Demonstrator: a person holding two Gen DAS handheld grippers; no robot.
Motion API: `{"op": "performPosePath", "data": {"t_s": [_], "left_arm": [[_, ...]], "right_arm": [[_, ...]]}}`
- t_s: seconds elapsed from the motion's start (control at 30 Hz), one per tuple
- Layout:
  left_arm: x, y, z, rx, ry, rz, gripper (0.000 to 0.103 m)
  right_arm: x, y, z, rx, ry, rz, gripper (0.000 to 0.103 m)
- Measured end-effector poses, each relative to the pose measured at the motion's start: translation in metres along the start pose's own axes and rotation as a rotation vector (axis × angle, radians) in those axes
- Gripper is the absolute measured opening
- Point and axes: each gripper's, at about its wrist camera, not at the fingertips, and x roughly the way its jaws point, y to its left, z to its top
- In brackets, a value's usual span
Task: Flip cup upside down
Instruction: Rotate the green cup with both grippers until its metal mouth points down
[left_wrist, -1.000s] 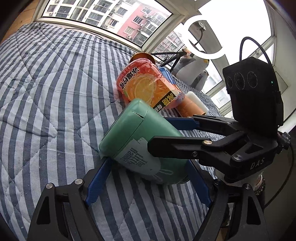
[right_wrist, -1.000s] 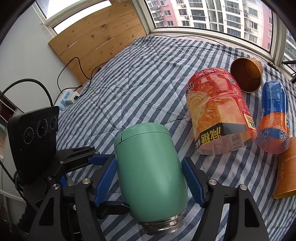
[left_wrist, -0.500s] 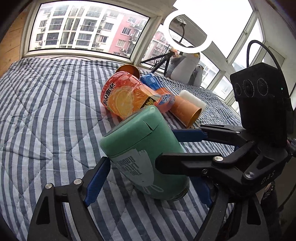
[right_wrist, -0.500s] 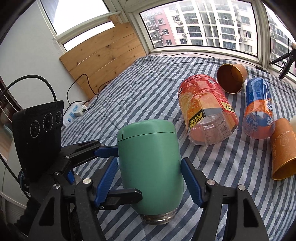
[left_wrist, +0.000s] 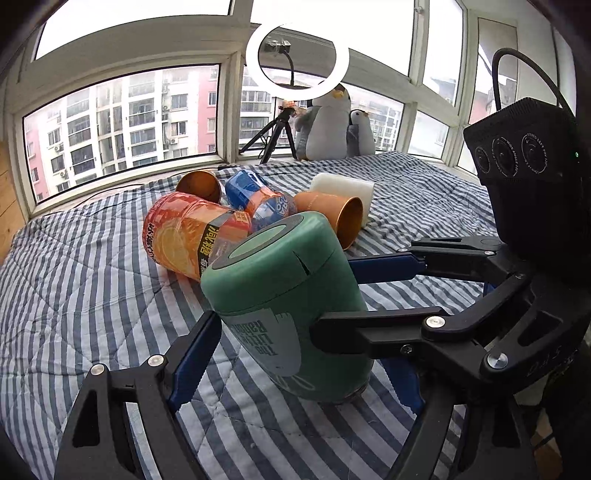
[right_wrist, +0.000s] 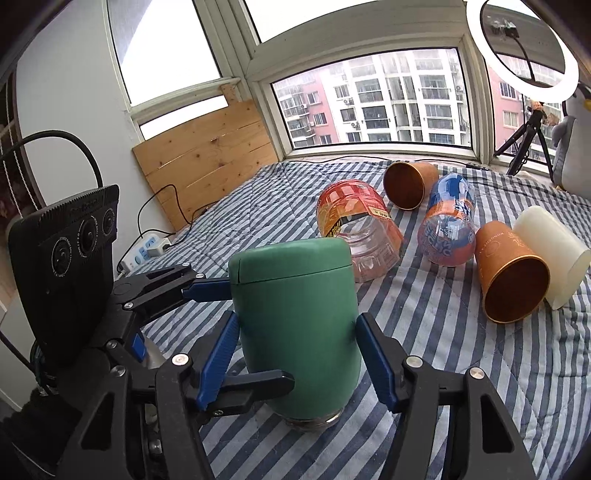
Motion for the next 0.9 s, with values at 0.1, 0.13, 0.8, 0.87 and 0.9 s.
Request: {"op": "performPosePath", "data": {"t_s": [0.1,0.13,0.8,0.87,0.9], "left_arm": [[0.0,-0.012,-0.003,0.039,-0.006,0.0,0.086],[-0.002,-0.014,-0.006,0.043,-0.008,-0.004,0.086],[-0.017,-0.038,-0.042,0.096,-0.001,-0.048,0.084],[-0.019,-0.038,-0.044,0.095,-0.002,-0.046,0.084],[-0.021,-0.039,-0.045,0.093,-0.006,-0.043,0.084]], "right_arm": [[-0.01,0.005,-0.009,-0.031,-0.021,-0.015,0.059],[-0.013,0.006,-0.011,-0.041,-0.025,-0.021,0.059],[-0.039,0.019,-0.048,-0.104,-0.075,-0.088,0.059],[-0.041,0.023,-0.05,-0.119,-0.094,-0.12,0.059],[-0.042,0.024,-0.051,-0.122,-0.101,-0.128,0.059]]}}
